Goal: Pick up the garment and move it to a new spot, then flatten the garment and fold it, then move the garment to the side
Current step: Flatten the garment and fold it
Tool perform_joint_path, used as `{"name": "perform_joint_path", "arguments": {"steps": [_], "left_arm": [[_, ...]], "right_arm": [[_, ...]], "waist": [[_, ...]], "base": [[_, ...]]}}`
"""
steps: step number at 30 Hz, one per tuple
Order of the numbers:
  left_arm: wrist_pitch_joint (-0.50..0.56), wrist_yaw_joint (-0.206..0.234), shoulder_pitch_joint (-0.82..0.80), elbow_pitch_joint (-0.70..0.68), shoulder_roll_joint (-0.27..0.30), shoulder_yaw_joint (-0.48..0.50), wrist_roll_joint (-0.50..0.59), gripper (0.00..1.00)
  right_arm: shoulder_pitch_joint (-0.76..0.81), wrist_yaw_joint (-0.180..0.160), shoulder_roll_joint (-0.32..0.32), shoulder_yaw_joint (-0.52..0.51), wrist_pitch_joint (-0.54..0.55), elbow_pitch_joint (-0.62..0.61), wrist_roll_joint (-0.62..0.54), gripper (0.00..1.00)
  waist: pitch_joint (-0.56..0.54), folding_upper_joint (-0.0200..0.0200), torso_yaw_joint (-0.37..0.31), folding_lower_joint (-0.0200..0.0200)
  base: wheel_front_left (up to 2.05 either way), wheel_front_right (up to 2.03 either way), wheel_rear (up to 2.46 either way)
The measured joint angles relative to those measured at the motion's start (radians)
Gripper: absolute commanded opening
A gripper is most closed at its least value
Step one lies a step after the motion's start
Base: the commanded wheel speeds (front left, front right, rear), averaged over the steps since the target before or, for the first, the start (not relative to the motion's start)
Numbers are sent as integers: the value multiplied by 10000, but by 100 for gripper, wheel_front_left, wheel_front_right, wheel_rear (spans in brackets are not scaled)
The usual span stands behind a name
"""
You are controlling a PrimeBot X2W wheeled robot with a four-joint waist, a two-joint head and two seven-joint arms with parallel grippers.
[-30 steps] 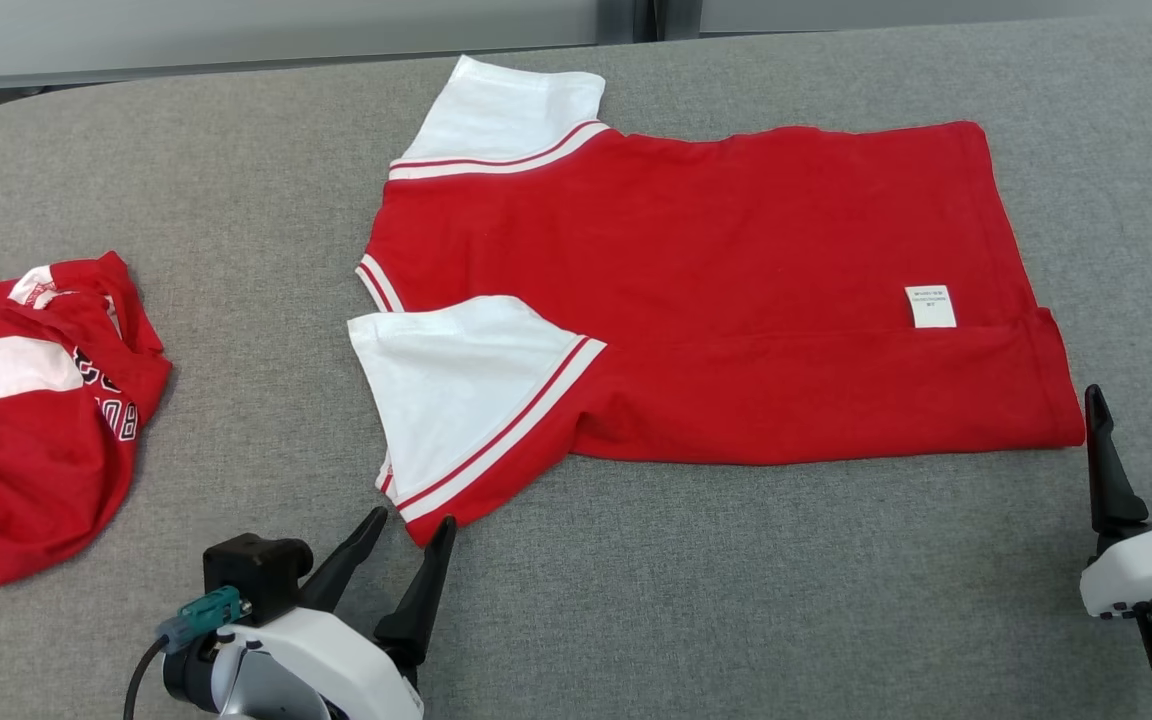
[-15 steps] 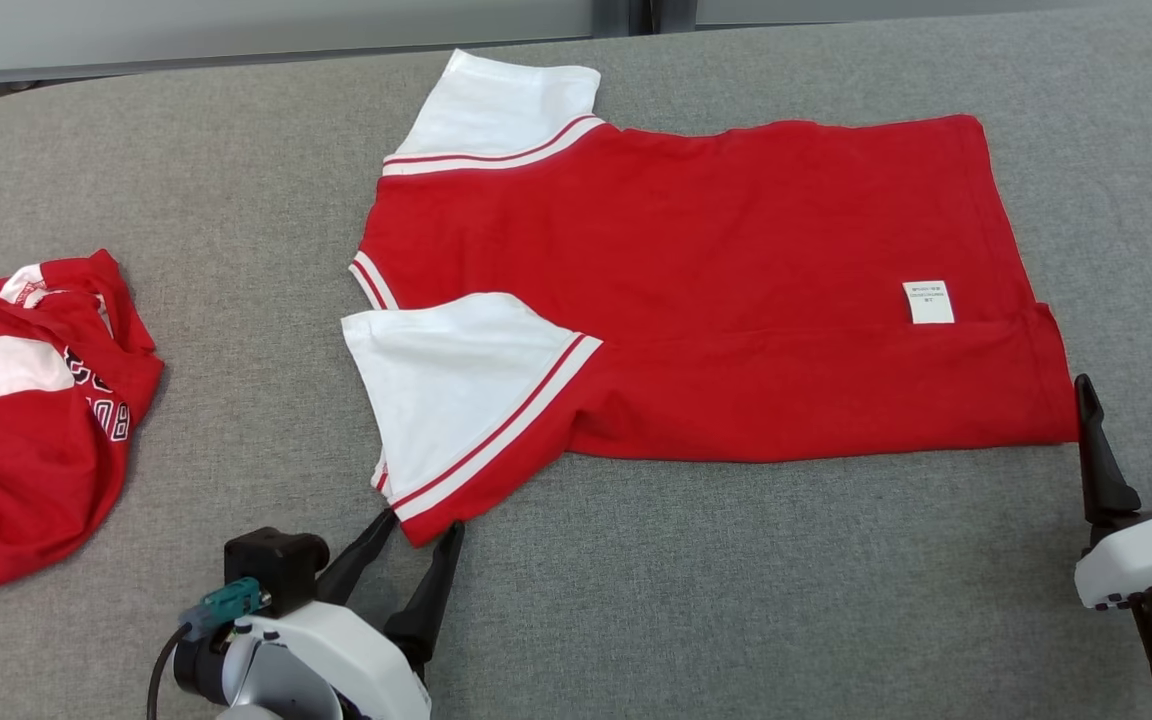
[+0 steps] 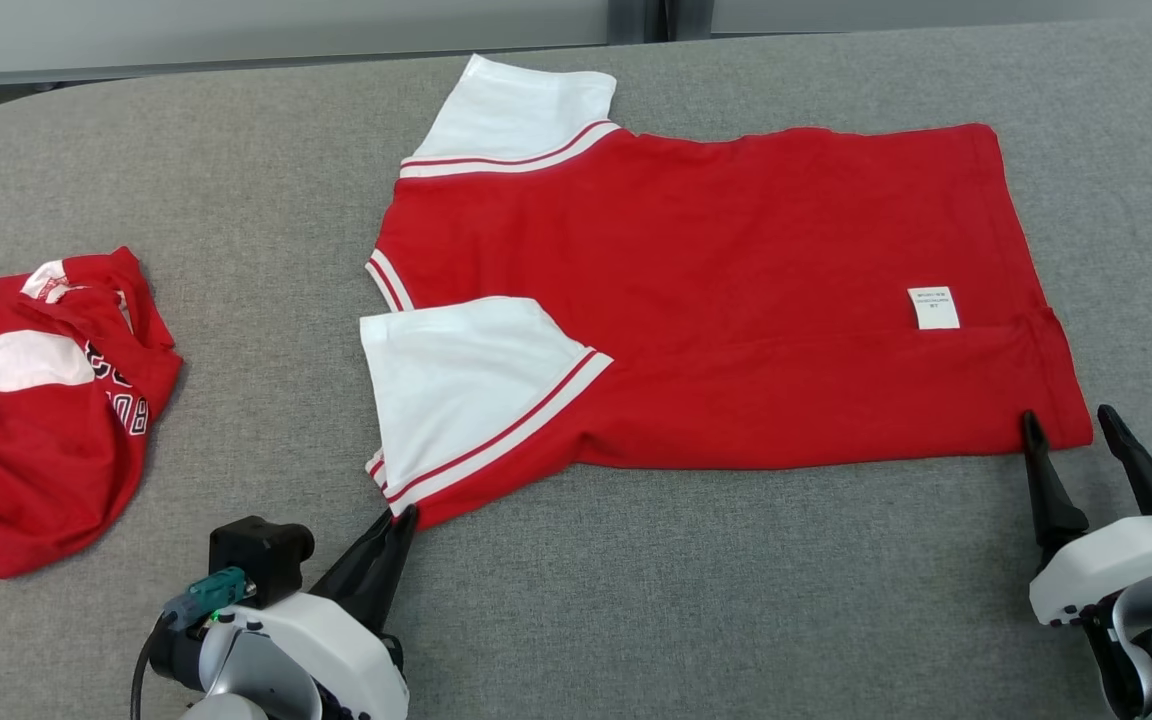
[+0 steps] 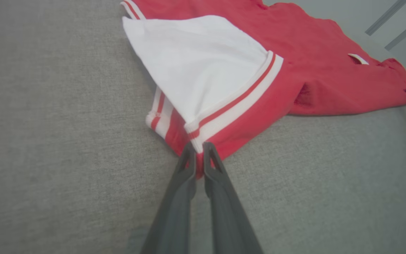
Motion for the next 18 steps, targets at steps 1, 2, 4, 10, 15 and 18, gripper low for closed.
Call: {"name": "perform_joint_path", "arguments": {"steps": [1,2,4,10,15,18], "left_arm": [[10,0,-10,-31,38,-2,12,0],[42,0,-55,-73,117,-12,71,0],[65,-2,-136,-111,153,-31,100,0],[117,-4,-170,-169,307,-56,178,0],[270,-90,-257,-213,550,-132,265,0],[428,-136,-242,-288,769,-167,272,0]], "right_arm": [[-56,0,-48,82,2,213,102,100],[-158,0,-127,267,0,568,314,100],[-270,0,-150,470,0,832,506,78],[-554,0,-322,1020,2,1126,947,0],[-440,2,-637,1338,0,1089,1325,0],[-181,2,-857,1569,2,913,1547,0]], "waist": [[-3,0,26,0],[2,0,72,0],[12,0,100,0],[43,0,125,0],[-1,0,111,0],[-77,0,65,0]], "base": [[0,0,0],[0,0,0],[0,0,0],[0,0,0],[0,0,0],[0,0,0]]}}
